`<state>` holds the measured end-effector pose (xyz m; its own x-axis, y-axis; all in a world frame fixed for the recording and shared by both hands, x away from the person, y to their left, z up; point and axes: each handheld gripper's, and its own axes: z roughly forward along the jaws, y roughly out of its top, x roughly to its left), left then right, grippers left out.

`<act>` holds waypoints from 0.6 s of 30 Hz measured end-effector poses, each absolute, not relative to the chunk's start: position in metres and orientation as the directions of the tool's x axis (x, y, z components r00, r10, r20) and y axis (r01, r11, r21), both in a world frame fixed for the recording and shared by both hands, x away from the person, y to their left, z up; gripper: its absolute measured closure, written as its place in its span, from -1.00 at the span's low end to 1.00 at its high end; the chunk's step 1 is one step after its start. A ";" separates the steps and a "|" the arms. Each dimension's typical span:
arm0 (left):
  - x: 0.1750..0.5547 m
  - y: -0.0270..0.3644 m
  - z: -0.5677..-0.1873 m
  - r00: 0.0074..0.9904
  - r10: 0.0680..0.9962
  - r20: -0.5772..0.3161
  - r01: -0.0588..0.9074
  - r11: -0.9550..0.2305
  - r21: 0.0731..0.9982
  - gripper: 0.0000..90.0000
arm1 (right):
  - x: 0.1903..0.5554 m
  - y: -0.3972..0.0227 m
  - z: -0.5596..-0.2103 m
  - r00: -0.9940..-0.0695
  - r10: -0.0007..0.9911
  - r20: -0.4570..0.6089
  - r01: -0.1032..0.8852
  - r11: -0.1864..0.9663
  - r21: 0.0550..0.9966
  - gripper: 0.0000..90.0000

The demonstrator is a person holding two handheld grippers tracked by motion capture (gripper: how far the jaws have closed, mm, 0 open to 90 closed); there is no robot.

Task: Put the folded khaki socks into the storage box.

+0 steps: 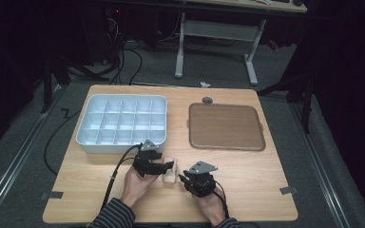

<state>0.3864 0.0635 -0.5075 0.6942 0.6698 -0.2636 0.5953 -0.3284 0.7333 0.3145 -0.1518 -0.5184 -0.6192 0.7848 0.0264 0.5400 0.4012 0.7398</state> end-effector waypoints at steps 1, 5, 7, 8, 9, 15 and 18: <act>0.386 0.064 -0.507 0.694 0.671 -0.262 0.598 -0.334 0.728 -0.23 | 0.315 -0.155 -0.518 -0.615 0.788 0.023 0.539 0.399 0.742 0.60; 0.382 0.062 -0.506 0.688 0.678 -0.257 0.611 -0.352 0.709 -0.28 | 0.315 -0.168 -0.517 -0.581 0.814 0.014 0.546 0.377 0.749 0.51; 0.381 0.061 -0.506 0.689 0.675 -0.265 0.619 -0.357 0.700 -0.31 | 0.315 -0.177 -0.518 -0.552 0.834 0.010 0.558 0.361 0.747 0.45; 0.381 0.061 -0.506 0.686 0.676 -0.268 0.624 -0.359 0.694 -0.32 | 0.316 -0.181 -0.518 -0.541 0.841 0.006 0.561 0.356 0.747 0.43; 0.381 0.060 -0.507 0.685 0.678 -0.267 0.627 -0.362 0.689 -0.32 | 0.316 -0.186 -0.519 -0.528 0.849 0.001 0.565 0.350 0.748 0.41; 0.379 0.056 -0.518 0.664 0.689 -0.291 0.656 -0.351 0.668 -0.29 | 0.316 -0.210 -0.522 -0.449 0.891 -0.071 0.575 0.348 0.740 0.31; 0.378 0.055 -0.522 0.657 0.691 -0.302 0.666 -0.343 0.662 -0.26 | 0.317 -0.228 -0.524 -0.401 0.915 -0.045 0.596 0.298 0.746 0.25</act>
<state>0.3781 0.0548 -0.5224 0.6565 0.6912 -0.3021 0.6661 -0.3433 0.6622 0.3173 -0.2278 -0.5237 -0.4007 0.9151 -0.0454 0.5957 0.2978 0.7460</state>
